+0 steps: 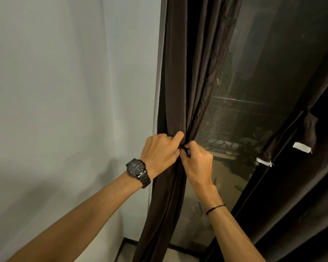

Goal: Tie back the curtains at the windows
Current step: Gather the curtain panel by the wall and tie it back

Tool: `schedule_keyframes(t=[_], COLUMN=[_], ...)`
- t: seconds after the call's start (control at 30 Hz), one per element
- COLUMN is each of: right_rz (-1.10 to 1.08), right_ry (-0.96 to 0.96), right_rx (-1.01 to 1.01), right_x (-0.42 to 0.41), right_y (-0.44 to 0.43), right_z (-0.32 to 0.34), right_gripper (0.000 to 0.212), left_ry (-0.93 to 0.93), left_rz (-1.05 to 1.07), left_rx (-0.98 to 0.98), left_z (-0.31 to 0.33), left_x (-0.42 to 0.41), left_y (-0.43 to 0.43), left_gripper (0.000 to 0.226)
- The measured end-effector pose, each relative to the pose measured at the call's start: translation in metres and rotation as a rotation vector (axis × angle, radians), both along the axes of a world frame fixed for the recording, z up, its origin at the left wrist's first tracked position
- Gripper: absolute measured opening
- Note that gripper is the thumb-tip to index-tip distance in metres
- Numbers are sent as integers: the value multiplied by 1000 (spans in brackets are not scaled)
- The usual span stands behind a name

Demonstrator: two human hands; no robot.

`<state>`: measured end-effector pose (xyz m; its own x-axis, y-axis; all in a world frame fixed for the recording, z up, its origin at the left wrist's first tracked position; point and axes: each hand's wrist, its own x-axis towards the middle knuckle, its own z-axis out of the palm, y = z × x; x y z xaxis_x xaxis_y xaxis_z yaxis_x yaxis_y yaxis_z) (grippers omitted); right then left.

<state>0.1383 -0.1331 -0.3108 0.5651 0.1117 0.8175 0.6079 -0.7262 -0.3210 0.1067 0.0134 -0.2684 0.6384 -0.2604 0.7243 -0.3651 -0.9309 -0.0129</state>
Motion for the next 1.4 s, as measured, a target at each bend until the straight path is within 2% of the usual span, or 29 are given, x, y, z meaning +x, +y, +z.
schedule_keyframes(t=[0.2, 0.27, 0.33, 0.5, 0.6, 0.7, 0.77, 0.83, 1.0, 1.13, 1.23, 1.3, 1.33, 1.4], right_rz=[64, 105, 127, 153, 173, 175, 171, 170, 145, 101, 76, 74, 73, 67], right_ry=[-131, -120, -111, -108, -91, -71, -51, -34, 34, 94, 109, 127, 135, 148], right_rx=[-53, -57, -57, -38, -50, -61, -52, -27, 124, 88, 3, -28, -39, -55], right_x=[1, 1, 0, 3, 2, 1, -3, -7, -14, -14, -16, -15, -12, -7], right_y=[-8, -8, -8, -8, -10, -12, -10, -10, -8, -6, -4, -2, -2, -4], right_z=[-6, -3, 0, -4, -7, -5, -4, -3, 4, 0, -3, -1, 1, 8], right_gripper=[8, 10, 13, 20, 26, 22, 27, 30, 21, 17, 21, 26, 26, 22], left_ry=[-236, -321, -346, -113, 95, 223, 296, 326, 290, 204, 207, 192, 174, 134], left_rz=[-70, -76, -75, -31, -53, -115, -143, -158, -197, -137, -72, -38, -26, 16], left_rx=[129, 129, 50, -264, -434, -803, -1092, -1253, -1487, -1745, -1817, -1794, -1728, -1451], left_z=[-16, -20, -24, -21, -10, 0, 4, 6, 12, 7, -2, -5, -4, -2], left_x=[10, 14, 13, 2, -6, -9, -7, -4, -6, -2, 1, 4, 6, 10], left_y=[9, 12, 10, -4, -9, -16, -17, -17, -14, 3, 13, 17, 19, 22], left_gripper=[5, 12, 20, 40, 40, 25, 19, 17, 27, 32, 29, 26, 25, 21])
